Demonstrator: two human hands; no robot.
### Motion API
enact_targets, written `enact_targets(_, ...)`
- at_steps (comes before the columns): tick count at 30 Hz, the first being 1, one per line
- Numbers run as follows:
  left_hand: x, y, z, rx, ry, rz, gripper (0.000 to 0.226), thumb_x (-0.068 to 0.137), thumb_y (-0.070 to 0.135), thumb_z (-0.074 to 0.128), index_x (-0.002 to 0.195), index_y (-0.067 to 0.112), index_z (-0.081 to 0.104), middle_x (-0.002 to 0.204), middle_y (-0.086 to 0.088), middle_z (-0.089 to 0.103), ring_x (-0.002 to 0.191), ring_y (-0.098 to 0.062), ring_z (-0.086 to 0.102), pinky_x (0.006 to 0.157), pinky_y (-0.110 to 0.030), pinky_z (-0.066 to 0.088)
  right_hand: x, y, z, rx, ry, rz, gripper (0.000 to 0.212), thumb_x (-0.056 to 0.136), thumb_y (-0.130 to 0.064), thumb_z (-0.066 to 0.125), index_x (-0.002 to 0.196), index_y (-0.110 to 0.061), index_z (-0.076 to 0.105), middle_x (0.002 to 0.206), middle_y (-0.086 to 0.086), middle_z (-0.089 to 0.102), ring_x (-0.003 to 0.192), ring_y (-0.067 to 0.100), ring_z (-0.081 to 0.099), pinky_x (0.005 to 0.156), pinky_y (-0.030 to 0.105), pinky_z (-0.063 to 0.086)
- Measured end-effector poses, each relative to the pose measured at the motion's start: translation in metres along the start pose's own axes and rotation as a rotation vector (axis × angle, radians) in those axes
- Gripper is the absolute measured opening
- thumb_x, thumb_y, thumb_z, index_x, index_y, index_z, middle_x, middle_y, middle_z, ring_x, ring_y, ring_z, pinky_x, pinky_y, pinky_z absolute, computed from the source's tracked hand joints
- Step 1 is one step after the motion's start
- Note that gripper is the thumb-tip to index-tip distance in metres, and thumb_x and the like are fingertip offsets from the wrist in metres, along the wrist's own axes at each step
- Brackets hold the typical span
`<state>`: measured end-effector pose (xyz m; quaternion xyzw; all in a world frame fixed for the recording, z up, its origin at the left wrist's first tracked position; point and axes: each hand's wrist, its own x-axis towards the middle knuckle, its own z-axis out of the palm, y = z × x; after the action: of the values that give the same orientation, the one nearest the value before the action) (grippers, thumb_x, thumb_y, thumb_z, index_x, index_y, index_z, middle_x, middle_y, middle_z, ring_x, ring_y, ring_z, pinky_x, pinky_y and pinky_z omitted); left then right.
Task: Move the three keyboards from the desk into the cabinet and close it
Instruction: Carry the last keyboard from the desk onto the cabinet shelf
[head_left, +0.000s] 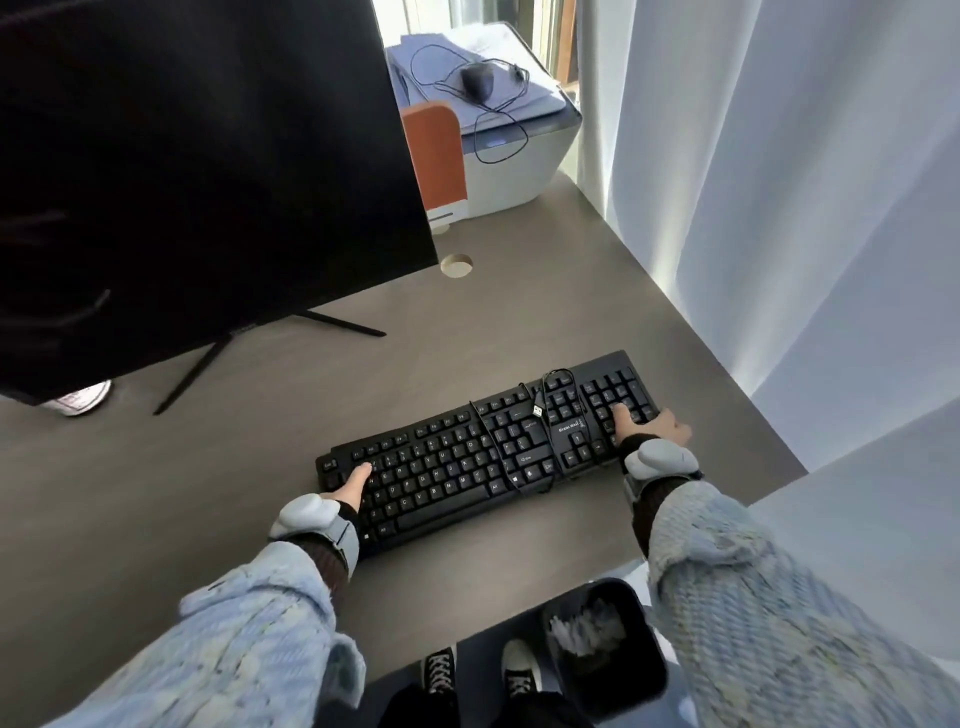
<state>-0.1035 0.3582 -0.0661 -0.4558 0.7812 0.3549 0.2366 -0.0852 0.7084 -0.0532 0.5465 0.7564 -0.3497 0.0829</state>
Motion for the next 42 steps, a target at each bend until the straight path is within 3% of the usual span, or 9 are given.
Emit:
enact_targets(7, -0.007, -0.007, -0.007, -0.062, -0.021, -0.024, 0.091, 0.077, 0.065, 0.054, 0.137, -0.003, 0.042, 0.142, -0.023, 0.045, 0.134, -0.037, 0.040, 0.116, -0.040, 0.021, 0.011, -0.004, -0.002, 0.004, 0.014, 0.027, 0.064, 0.080, -0.055, 0.052, 0.133, -0.021, 0.044, 0.135, 0.022, 0.044, 0.122, 0.041, 0.045, 0.098, 0.049, 0.037)
enact_targets(12, -0.018, -0.017, -0.025, -0.131, 0.009, -0.032, 0.089, 0.080, 0.064, 0.051, 0.138, -0.004, 0.041, 0.143, -0.023, 0.045, 0.133, -0.038, 0.041, 0.114, -0.040, 0.023, -0.005, -0.014, 0.009, 0.223, 0.006, 0.010, 0.053, 0.083, -0.046, 0.053, 0.128, -0.019, 0.042, 0.124, 0.023, 0.057, 0.110, 0.041, 0.055, 0.093, 0.044, 0.038)
enact_targets(15, -0.025, -0.024, -0.035, -0.171, 0.045, -0.014, 0.084, 0.082, 0.060, 0.053, 0.132, -0.007, 0.045, 0.137, -0.024, 0.051, 0.128, -0.038, 0.046, 0.110, -0.039, 0.028, -0.016, -0.027, 0.016, 0.333, 0.020, -0.017, 0.050, 0.086, -0.042, 0.051, 0.128, -0.016, 0.042, 0.127, 0.021, 0.055, 0.110, 0.040, 0.055, 0.094, 0.043, 0.036)
enact_targets(18, -0.029, -0.037, -0.050, -0.170, 0.079, -0.007, 0.084, 0.083, 0.064, 0.046, 0.126, -0.008, 0.051, 0.132, -0.025, 0.055, 0.126, -0.038, 0.049, 0.112, -0.038, 0.028, -0.025, -0.040, 0.018, 0.227, 0.014, -0.065, 0.049, 0.086, -0.048, 0.048, 0.124, -0.017, 0.047, 0.130, 0.023, 0.049, 0.112, 0.041, 0.053, 0.096, 0.044, 0.036)
enact_targets(23, -0.025, -0.056, -0.069, -0.203, 0.071, -0.032, 0.074, 0.084, 0.069, 0.038, 0.085, -0.002, 0.059, 0.099, -0.019, 0.061, 0.124, -0.037, 0.051, 0.106, -0.035, 0.028, -0.021, -0.045, 0.035, 0.057, -0.042, -0.138, 0.051, 0.083, -0.054, 0.047, 0.113, -0.015, 0.059, 0.127, 0.021, 0.050, 0.115, 0.038, 0.051, 0.099, 0.043, 0.037)
enact_targets(27, -0.018, -0.078, -0.079, -0.255, 0.069, -0.098, 0.091, 0.080, 0.073, 0.038, 0.129, -0.003, 0.052, 0.136, -0.022, 0.053, 0.129, -0.037, 0.046, 0.113, -0.038, 0.025, -0.022, -0.052, 0.062, 0.090, -0.141, -0.236, 0.053, 0.079, -0.052, 0.049, 0.103, -0.008, 0.062, 0.113, 0.021, 0.064, 0.104, 0.037, 0.060, 0.090, 0.041, 0.042)
enact_targets(32, -0.019, -0.092, -0.083, -0.271, 0.071, -0.143, 0.097, 0.076, 0.076, 0.038, 0.133, -0.002, 0.047, 0.140, -0.021, 0.049, 0.133, -0.036, 0.042, 0.116, -0.040, 0.021, -0.029, -0.061, 0.081, 0.148, -0.205, -0.286, 0.048, 0.079, -0.054, 0.050, 0.097, -0.009, 0.054, 0.097, 0.018, 0.066, 0.089, 0.033, 0.062, 0.075, 0.033, 0.034)
enact_targets(37, -0.012, -0.097, -0.098, -0.247, 0.146, -0.155, 0.096, 0.076, 0.078, 0.036, 0.121, -0.004, 0.057, 0.128, -0.024, 0.059, 0.122, -0.038, 0.052, 0.111, -0.041, 0.030, -0.042, -0.065, 0.093, 0.124, -0.237, -0.311, 0.051, 0.084, -0.050, 0.051, 0.106, -0.004, 0.051, 0.096, 0.018, 0.063, 0.093, 0.036, 0.062, 0.078, 0.035, 0.037)
enact_targets(42, -0.004, -0.093, -0.124, -0.350, 0.212, -0.166, 0.096, 0.082, 0.073, 0.034, 0.135, -0.006, 0.044, 0.142, -0.027, 0.045, 0.133, -0.038, 0.041, 0.116, -0.042, 0.020, -0.072, -0.083, 0.095, 0.141, -0.286, -0.350, 0.052, 0.084, -0.051, 0.051, 0.108, -0.005, 0.050, 0.088, 0.011, 0.056, 0.094, 0.035, 0.062, 0.080, 0.034, 0.038)
